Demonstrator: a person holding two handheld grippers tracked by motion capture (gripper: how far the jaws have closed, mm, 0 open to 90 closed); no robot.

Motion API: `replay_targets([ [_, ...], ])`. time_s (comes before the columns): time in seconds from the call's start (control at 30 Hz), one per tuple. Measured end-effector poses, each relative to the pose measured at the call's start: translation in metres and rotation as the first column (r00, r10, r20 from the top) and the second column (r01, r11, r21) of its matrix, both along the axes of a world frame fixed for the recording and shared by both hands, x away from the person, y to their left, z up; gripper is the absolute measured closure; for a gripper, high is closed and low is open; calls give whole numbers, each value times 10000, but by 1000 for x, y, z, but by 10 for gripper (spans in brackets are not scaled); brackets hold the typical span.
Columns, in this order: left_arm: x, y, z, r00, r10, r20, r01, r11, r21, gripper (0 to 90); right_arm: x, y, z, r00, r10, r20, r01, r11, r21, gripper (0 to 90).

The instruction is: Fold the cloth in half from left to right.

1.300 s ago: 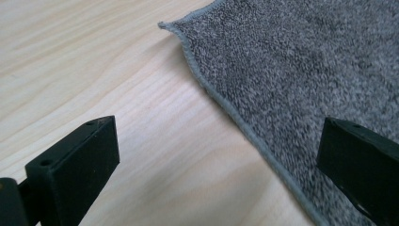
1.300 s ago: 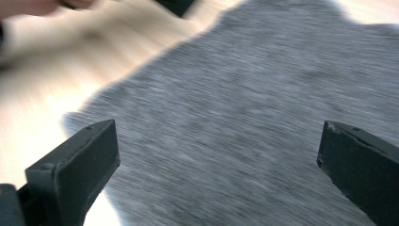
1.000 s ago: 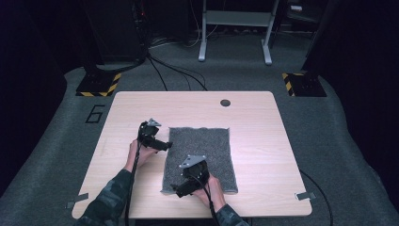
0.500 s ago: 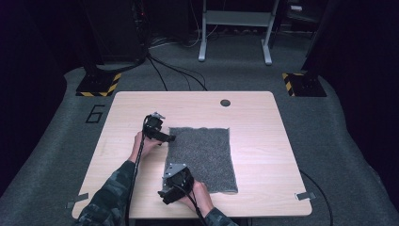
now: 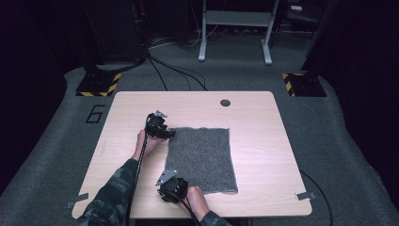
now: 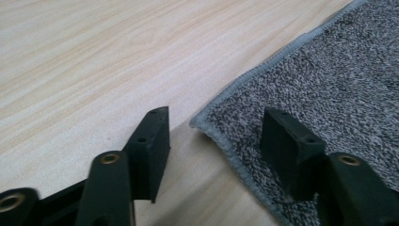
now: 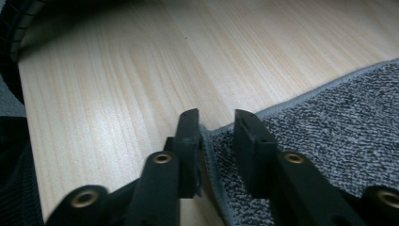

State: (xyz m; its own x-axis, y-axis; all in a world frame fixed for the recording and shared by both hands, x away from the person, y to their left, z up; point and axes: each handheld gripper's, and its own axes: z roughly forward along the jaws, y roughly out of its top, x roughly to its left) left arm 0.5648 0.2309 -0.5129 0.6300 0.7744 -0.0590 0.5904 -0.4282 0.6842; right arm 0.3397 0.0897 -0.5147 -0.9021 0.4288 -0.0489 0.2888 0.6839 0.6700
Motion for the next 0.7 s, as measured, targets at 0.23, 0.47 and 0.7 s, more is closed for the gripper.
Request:
replay_targets([
  [0.23,-4,-5,-1,9997,-57,240,59,10000,-62,675,-1,-1,-2,9999,-132,-1,132,9997,183,880],
  [0.47,-6,-4,-5,9993,180,339,-162,9984,-534,854,-4,-1,-2,9997,-245,-9,245,9996,159,888],
  [0.7,-9,-7,-1,9983,536,246,-523,9973,-510,866,-11,-11,6,9996,-260,148,248,9970,731,890],
])
